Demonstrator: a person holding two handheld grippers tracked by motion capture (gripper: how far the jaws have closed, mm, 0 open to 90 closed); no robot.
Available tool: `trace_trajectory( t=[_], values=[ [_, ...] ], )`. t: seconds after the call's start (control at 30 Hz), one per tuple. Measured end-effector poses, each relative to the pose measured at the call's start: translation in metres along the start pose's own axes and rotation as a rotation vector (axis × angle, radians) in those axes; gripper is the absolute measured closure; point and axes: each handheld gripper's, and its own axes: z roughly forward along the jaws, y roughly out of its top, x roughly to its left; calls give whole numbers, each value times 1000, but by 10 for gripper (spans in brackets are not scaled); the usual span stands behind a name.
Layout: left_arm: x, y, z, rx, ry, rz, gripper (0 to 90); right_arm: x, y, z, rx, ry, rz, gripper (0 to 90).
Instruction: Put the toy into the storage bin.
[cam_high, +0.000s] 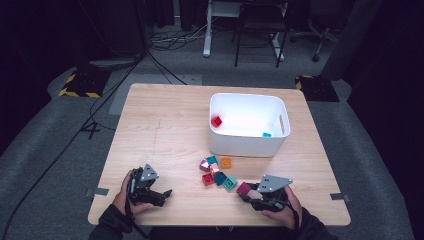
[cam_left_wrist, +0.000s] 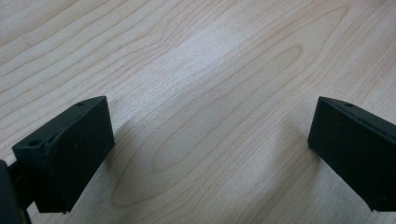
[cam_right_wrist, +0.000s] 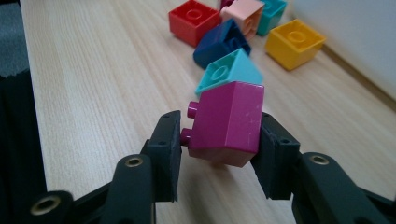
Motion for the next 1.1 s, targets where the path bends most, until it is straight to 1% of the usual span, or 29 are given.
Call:
trace_trajectory(
  t=[0.03,0.07,0.1,0.13,0.2,0.23,0.33,0.37,0.4,0.43,0.47,0.57,0.6,0.63,0.7,0.73,0.77,0.83,0.9,0.93,0.97,1.1],
  values=[
    [0,0,0,1,-1,-1,5,-2,0,-3,-4,-10,-13,562],
    [0,0,0,1,-1,-1,5,-2,1,-5,-13,-16,10,562],
    [0,0,0,1,3,0,5,-5,1,-8,-11,-25,-8,562],
    [0,0,0,1,3,0,5,-5,1,-8,-11,-25,-8,562],
    [0,0,0,1,1,2,5,-9,2,-13,-21,-45,2,562],
    [0,0,0,2,-2,1,5,-13,3,-17,-36,-48,11,563],
    [0,0,0,1,1,0,5,-17,3,-21,-39,-59,17,563],
    [0,0,0,2,-1,0,5,-21,3,-25,-48,-66,19,563],
    [0,0,0,2,-1,0,5,-21,3,-25,-48,-66,19,563],
    [0,0,0,1,-2,-1,5,-25,4,-28,-54,-69,27,563],
    [0,0,0,0,0,-1,5,-26,5,-29,-61,-75,37,563],
    [0,0,0,2,0,2,5,-28,8,-34,-74,-80,38,564],
    [0,0,0,2,-1,-2,5,-30,12,-40,-83,-93,32,563],
    [0,0,0,1,-2,-1,5,-32,15,-43,-91,-97,33,564],
    [0,0,0,2,-2,-1,5,-35,19,-48,-112,-94,56,564],
    [0,0,0,2,-2,-1,5,-38,22,-51,-119,-94,54,564],
    [0,0,0,3,-2,0,5,-38,22,-51,-119,-94,54,564],
    [0,0,0,2,0,1,5,-45,29,-58,-125,-112,49,564],
    [0,0,0,3,-1,0,5,-47,32,-60,-129,-121,49,564],
    [0,0,0,2,-1,1,5,-51,37,-66,-140,-129,54,565],
    [0,0,0,3,-1,-2,5,-51,37,-66,-140,-129,54,565],
    [0,0,0,1,-1,-1,5,-56,47,-78,-160,-152,50,565]
  ],
)
